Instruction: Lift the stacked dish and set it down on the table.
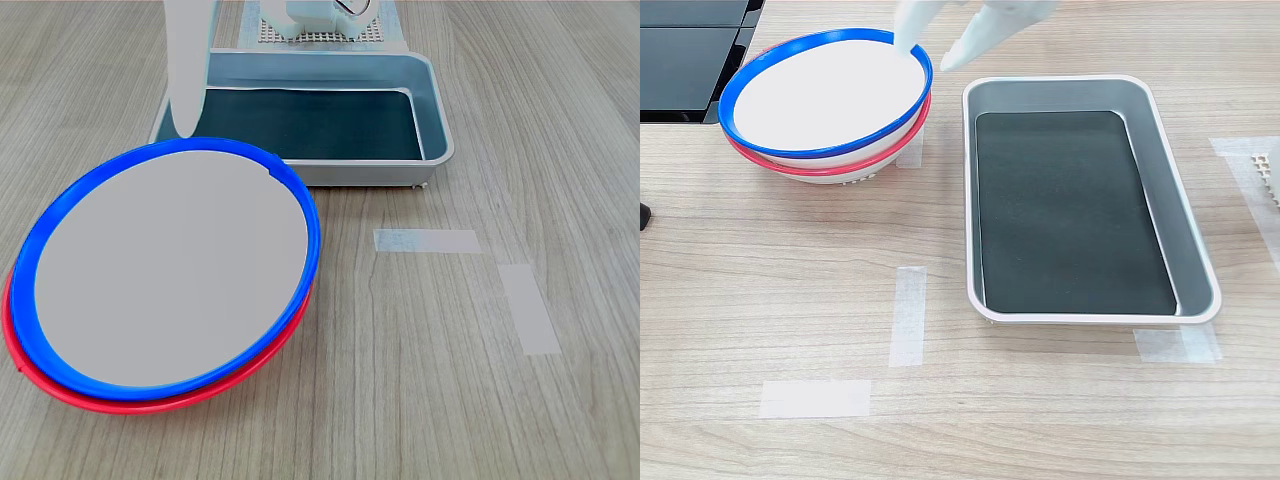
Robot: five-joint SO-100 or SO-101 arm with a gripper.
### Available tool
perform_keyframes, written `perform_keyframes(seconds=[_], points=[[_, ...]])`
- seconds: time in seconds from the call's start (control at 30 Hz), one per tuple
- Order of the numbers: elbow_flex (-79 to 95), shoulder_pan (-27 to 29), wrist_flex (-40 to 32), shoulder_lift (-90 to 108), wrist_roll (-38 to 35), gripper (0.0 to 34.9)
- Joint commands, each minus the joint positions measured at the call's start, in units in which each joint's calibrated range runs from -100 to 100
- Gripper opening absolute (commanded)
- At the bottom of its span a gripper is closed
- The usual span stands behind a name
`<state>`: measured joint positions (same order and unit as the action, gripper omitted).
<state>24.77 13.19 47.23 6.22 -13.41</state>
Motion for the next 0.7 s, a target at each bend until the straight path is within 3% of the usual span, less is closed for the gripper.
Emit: perform_keyframes(seconds=[0.0,0.37,0.67], points=[[-0.33,-0.43,-2.20,-1.23,-0.39,14.9],[-4.79,-0.90,-4.92,-5.84,0.00,12.9],[-5.97,-1.19,-5.50,-3.45,0.49,13.4]])
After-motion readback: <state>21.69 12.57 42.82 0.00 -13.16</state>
